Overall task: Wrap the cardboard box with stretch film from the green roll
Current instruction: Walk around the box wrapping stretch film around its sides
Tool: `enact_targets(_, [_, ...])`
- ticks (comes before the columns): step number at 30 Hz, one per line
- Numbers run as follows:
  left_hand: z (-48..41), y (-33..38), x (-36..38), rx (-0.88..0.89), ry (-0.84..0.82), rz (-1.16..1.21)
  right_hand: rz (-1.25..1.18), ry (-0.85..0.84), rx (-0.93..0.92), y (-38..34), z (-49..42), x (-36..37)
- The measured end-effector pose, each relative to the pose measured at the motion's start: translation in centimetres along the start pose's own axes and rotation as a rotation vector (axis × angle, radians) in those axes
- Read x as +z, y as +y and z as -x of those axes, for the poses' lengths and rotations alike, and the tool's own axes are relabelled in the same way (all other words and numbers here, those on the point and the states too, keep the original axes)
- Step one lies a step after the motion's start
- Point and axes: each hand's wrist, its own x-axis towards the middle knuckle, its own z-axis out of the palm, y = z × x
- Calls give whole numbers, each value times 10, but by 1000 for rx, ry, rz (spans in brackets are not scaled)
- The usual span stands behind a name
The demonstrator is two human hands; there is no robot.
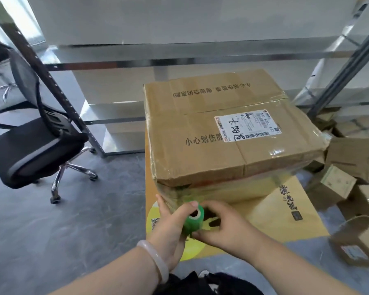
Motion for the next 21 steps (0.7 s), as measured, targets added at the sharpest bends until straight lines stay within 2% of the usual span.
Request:
enact_targets(3, [2,1,5,-20,-35,25,-24,1,47,0,6,-2])
enact_targets(6, [2,0,11,-2,21,36,-29,-12,13,-2,6,-2])
enact_targets(10, [4,-4,22,29,105,66,164,-60,-126,1,-2,-16])
enact_targets(13, [15,-17,36,7,84,105,265,-25,-156,6,-4,-30])
enact_targets(16, [18,-32,49,10,85,146,322,-78,-191,12,-4,-42])
enact_targets(21, [14,-46,67,38,183,247,-62,-240,-176,31,-1,-56])
